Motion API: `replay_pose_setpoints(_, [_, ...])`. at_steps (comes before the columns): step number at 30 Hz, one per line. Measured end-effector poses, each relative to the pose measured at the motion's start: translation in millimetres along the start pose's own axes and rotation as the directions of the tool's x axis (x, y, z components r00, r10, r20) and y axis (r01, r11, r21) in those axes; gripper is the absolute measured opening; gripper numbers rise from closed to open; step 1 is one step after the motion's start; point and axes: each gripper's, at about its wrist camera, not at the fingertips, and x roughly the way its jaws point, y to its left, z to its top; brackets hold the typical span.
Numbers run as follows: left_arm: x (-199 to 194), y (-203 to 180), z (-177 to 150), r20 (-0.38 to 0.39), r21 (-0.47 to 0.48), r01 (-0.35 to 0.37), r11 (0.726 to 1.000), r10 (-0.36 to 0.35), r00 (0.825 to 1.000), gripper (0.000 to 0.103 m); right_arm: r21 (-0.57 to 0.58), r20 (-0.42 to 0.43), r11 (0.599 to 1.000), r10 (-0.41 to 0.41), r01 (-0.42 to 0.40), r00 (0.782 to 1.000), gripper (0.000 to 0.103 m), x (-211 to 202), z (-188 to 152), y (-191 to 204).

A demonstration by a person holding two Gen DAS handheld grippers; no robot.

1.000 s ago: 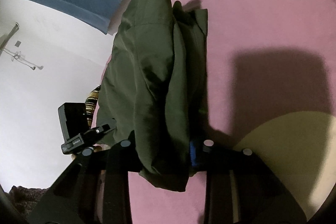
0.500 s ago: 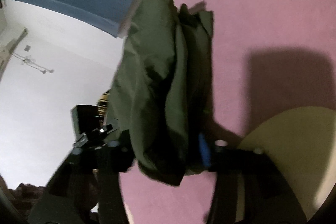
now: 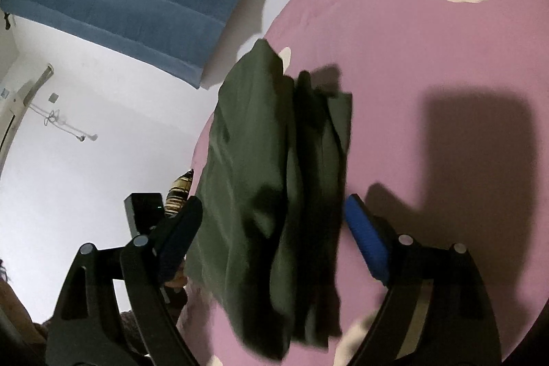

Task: Fold small clothes
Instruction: 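Fold the lifted end over the bundle with the right gripper while the left gripper holds it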

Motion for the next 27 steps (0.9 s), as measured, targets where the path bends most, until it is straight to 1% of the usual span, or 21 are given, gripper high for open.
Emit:
replay_pose_setpoints(1, [6, 3, 4, -0.011, -0.004, 0.002, 1.0, -0.002, 1.0, 0.086, 0.002, -0.002, 1.0, 0.002, -0.002, 1.0, 0.085, 6, 8, -1])
replay_pose_setpoints(3, [16, 10, 10, -0.03, -0.019, 0.03, 0.999, -0.03, 0.999, 0.086, 0.014, -0.012, 1.0, 0.016, -0.015, 1.0, 0.085, 17, 18, -4])
replay_pose_setpoints(6, [27, 14, 18, -0.034, -0.034, 0.054, 0.998, -0.055, 0.998, 0.086, 0.029, -0.049, 0.999, 0.027, -0.026, 0.998, 0.085, 37, 30, -9])
replay_pose_setpoints(8, [30, 13, 18, -0.033, -0.007, 0.043, 0.999, -0.044, 0.999, 0.087, 0.002, -0.082, 1.0, 0.018, -0.018, 0.996, 0.085, 46, 32, -8])
replay_pose_setpoints(10, [36, 16, 16, -0.045, -0.001, 0.012, 1.0, -0.012, 0.999, 0.086, -0.063, -0.111, 0.998, -0.018, 0.011, 0.994, 0.085, 55, 31, 0])
replay_pose_setpoints(11, [37, 17, 15, -0.049, -0.011, 0.017, 1.0, -0.017, 0.999, 0.082, -0.092, -0.121, 0.995, -0.039, 0.028, 0.992, 0.078, 58, 30, 3])
replay_pose_setpoints(12, [38, 21, 15, -0.048, -0.017, 0.031, 0.999, -0.032, 0.998, 0.077, -0.111, -0.131, 0.992, -0.071, 0.057, 0.989, 0.064, 62, 29, 4])
replay_pose_setpoints(13, [38, 21, 14, -0.05, -0.014, 0.05, 0.999, -0.05, 0.997, 0.066, -0.111, -0.143, 0.992, -0.08, 0.065, 0.986, 0.058, 64, 27, 4])
replay_pose_setpoints(14, [40, 18, 14, -0.054, -0.006, 0.036, 0.999, -0.037, 0.998, 0.065, -0.101, -0.15, 0.993, -0.073, 0.058, 0.986, 0.051, 66, 27, 1])
replay_pose_setpoints(15, [41, 18, 14, -0.054, 0.0, 0.028, 1.0, -0.028, 0.998, 0.063, -0.099, -0.152, 0.993, -0.072, 0.057, 0.986, 0.046, 66, 27, -1])
replay_pose_setpoints(18, [42, 9, 14, -0.053, 0.029, 0.001, 1.0, 0.0, 0.999, 0.06, -0.09, -0.148, 0.994, -0.069, 0.056, 0.987, 0.04, 68, 27, -5])
replay_pose_setpoints(21, [43, 6, 14, -0.046, 0.04, -0.001, 0.999, 0.003, 0.999, 0.059, -0.086, -0.141, 0.995, -0.061, 0.049, 0.988, 0.037, 68, 26, -8])
replay_pose_setpoints(27, [41, 9, 14, -0.037, 0.046, 0.002, 0.999, -0.001, 0.999, 0.058, -0.081, -0.138, 0.996, -0.048, 0.037, 0.989, 0.035, 80, 28, 1])
